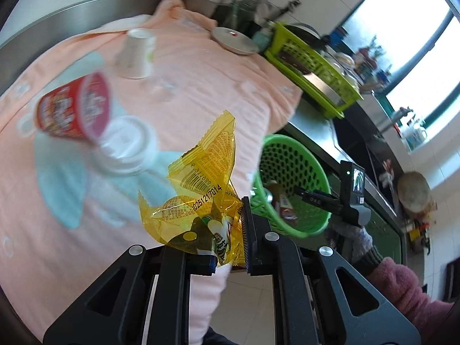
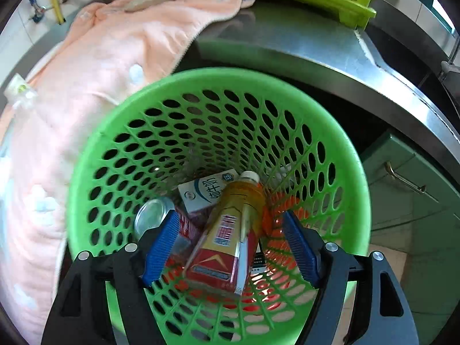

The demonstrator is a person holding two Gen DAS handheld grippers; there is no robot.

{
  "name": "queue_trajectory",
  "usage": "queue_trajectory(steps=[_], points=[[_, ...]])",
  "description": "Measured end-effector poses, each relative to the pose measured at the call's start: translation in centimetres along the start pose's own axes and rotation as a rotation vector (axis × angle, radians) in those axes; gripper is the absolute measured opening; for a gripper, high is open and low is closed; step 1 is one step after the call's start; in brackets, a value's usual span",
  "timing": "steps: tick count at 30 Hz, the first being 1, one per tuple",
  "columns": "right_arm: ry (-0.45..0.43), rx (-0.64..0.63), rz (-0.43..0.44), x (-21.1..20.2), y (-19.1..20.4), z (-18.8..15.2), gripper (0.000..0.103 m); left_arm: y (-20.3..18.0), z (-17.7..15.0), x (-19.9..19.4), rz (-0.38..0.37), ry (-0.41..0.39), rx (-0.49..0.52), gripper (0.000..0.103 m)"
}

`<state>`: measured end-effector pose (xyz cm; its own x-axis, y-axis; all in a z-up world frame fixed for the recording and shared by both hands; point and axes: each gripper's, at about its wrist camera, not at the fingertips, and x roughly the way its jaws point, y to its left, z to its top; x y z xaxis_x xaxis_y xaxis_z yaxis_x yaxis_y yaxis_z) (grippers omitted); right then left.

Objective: Collect trash
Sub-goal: 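Carry the drink bottle into the green basket and open the right tool while the left carries the wrapper, then drop the yellow chip wrapper into the green basket by opening the left tool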

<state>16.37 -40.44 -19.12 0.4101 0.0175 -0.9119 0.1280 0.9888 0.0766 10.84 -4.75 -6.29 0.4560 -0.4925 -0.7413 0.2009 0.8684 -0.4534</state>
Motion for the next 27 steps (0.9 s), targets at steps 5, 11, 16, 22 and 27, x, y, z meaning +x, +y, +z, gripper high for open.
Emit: queue_trajectory(steps=[5,11,16,22,27], points=[[-0.056,-0.026,-0.005,-3.8,0.4,-0.7,0.073,-4.4,1.7,4.5,-0.05,0.051,0.088,0.013],[-0.12,-0.055,-0.018,-7.8,0.3,-1.3,0.075,-9.6,3.3,11.6,-0.081,0.137,0.181,0.013],[-0.149,-0.042,-0.006,-9.9,-0.2,-2.1,0.076,-12.5,4.0,16.9,-0.072,0.195,0.229,0.013],[-0.154,-0.03,-0.008,-10.8,-1.3,-3.0,0.076,-14.2,4.3,21.4,-0.04,0.254,0.24,0.018],[-0.149,-0.01,-0.01,-10.8,-2.3,-3.6,0.076,-14.2,4.2,22.4,-0.03,0.259,0.237,0.043]])
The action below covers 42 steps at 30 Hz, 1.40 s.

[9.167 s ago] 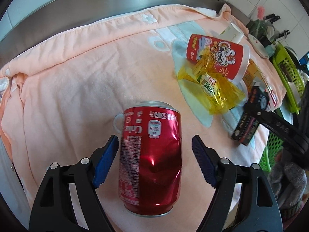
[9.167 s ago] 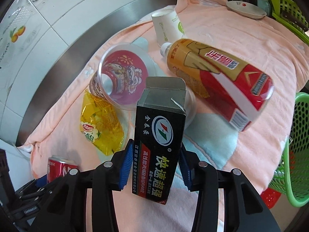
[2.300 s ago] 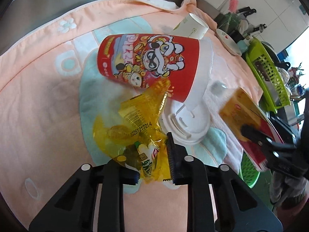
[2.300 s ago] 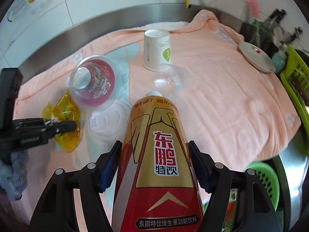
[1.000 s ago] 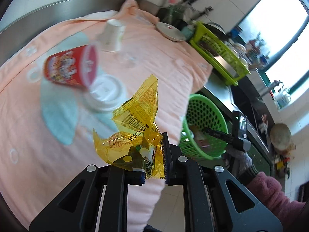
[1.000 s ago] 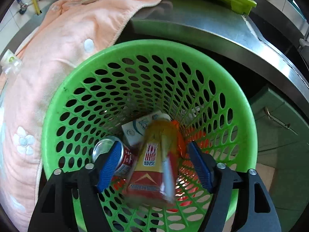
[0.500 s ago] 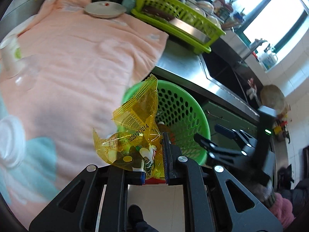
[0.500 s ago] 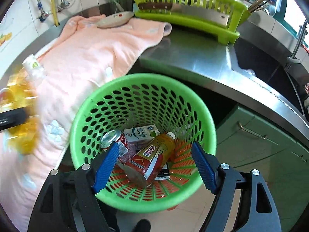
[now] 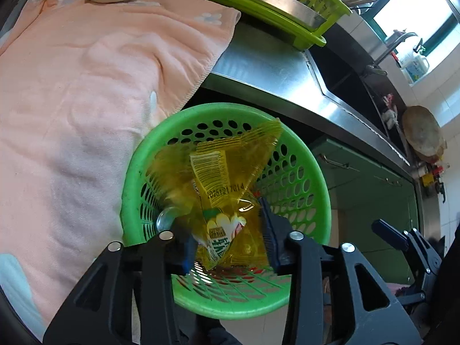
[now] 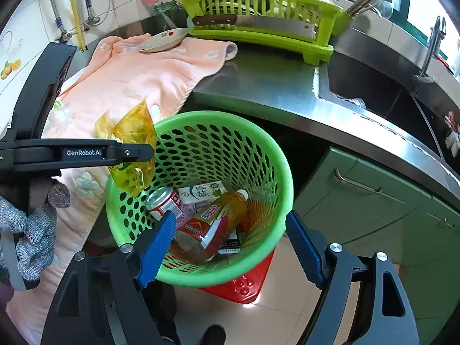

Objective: Collect trash
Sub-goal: 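Drop the yellow chip wrapper into the green basket by opening the left tool, then move both tools back over the cup and lid on the towel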

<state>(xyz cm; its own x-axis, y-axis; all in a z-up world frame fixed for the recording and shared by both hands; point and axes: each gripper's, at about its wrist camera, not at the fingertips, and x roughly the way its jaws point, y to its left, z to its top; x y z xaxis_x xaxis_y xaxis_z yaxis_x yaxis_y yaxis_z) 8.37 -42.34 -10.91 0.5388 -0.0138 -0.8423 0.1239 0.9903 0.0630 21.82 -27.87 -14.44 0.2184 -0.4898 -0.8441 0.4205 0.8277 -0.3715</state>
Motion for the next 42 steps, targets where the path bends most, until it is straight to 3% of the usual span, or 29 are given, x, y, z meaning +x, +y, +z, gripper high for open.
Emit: queue_trajectory(steps=[7,20,30,42], points=[[-0.005,0.021,0.005,-0.1,-0.1,0.0,0.076,0.5,-0.7,-1.5,0.014,-0.017,-0.004,0.059],[-0.028,-0.068,0.086,-1.3,4.9,0.8,0.076,5.0,-5.4,-11.6,0.043,-0.147,-0.087,0.059],[-0.047,-0.199,0.189,-3.0,12.2,1.4,0.077,10.8,-12.2,-21.2,0.151,-0.279,-0.224,0.062],[-0.029,-0.413,0.318,-2.5,23.3,1.4,0.08,19.1,-20.8,-27.9,0.27,-0.362,-0.458,0.062]])
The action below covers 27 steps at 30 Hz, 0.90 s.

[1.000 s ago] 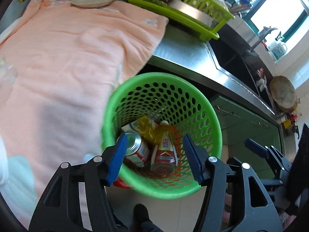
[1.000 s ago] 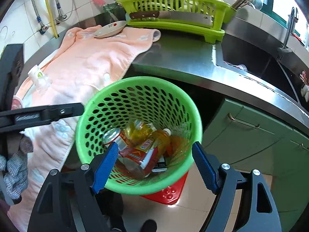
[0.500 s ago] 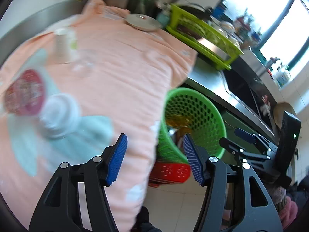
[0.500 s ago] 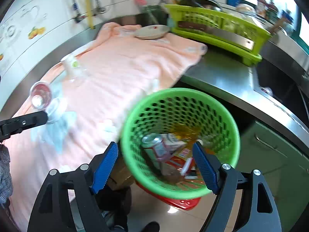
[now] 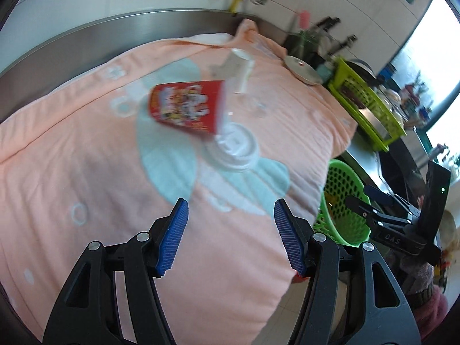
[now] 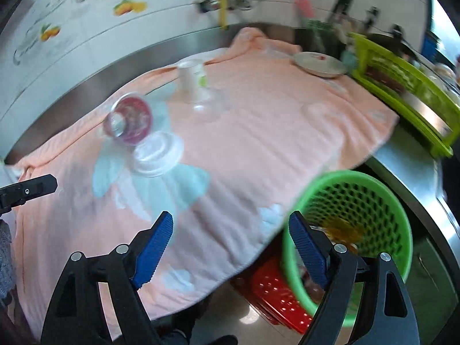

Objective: Collect trash
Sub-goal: 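Move both tools back over the cup and lid on the towel, then grasp the white lid with the right tool while the left tool grasps the red Pizza cup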

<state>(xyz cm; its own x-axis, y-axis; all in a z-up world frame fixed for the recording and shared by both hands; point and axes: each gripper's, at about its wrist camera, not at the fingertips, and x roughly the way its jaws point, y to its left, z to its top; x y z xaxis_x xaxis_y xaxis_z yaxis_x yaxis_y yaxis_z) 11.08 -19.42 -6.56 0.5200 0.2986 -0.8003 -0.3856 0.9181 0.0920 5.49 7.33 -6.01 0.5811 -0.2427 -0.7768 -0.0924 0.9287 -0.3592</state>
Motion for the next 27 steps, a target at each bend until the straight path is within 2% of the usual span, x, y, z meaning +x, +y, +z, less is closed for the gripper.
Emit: queue_trajectory(steps=[6,8,11,27], points=[[0.026,-0.06,0.067,2.8,4.0,1.9,0.081,3.5,-0.4,-0.7,0.032,-0.003,-0.065,0.062],[0.027,-0.072,0.077,3.7,5.0,2.7,0.085,4.1,-0.4,-0.7,0.036,-0.004,-0.079,0.062],[0.023,-0.089,0.084,5.4,6.5,3.8,0.085,5.3,-0.5,-0.9,0.039,-0.005,-0.101,0.062],[0.098,-0.127,0.121,13.8,8.5,7.1,0.085,8.5,-0.3,0.0,0.05,0.025,-0.157,0.062]])
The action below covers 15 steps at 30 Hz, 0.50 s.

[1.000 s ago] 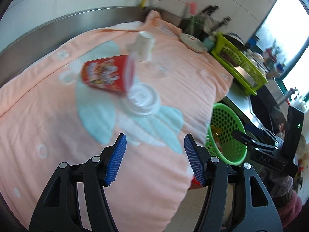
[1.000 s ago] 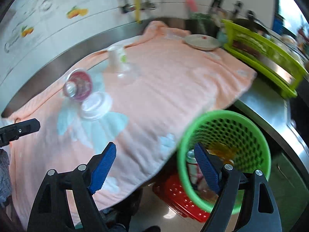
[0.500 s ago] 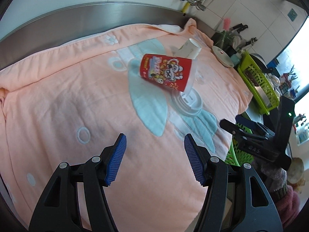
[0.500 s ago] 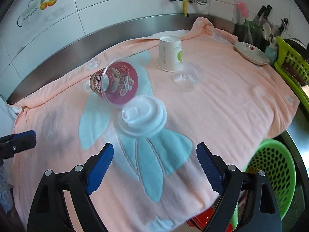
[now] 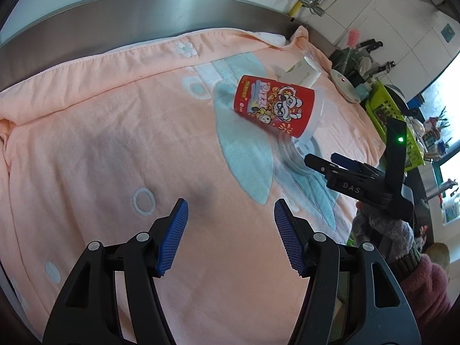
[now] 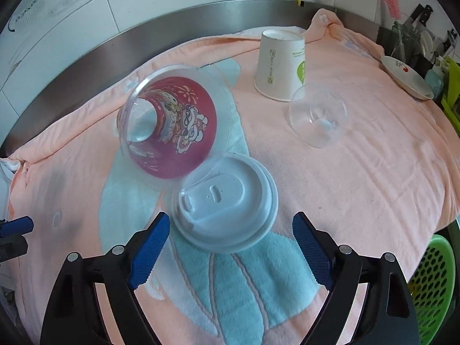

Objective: Collect trash
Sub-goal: 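Grasp the white lid with the right tool while the left tool grasps the red Pizza cup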

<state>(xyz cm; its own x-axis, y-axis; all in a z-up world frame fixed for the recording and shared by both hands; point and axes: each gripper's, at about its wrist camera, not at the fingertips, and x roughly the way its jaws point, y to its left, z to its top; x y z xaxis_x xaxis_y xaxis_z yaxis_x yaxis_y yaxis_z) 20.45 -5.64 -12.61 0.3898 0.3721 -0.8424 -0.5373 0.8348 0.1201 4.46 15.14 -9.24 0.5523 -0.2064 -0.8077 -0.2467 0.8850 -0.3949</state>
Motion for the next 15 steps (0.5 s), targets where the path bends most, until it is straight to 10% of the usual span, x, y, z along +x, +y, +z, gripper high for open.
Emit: queue_trajectory(steps=[15], points=[[0.014,-0.064,-0.002,2.2,0.3,0.7,0.082,-0.1,0.8,0.9,0.004,0.01,-0.02,0.064]])
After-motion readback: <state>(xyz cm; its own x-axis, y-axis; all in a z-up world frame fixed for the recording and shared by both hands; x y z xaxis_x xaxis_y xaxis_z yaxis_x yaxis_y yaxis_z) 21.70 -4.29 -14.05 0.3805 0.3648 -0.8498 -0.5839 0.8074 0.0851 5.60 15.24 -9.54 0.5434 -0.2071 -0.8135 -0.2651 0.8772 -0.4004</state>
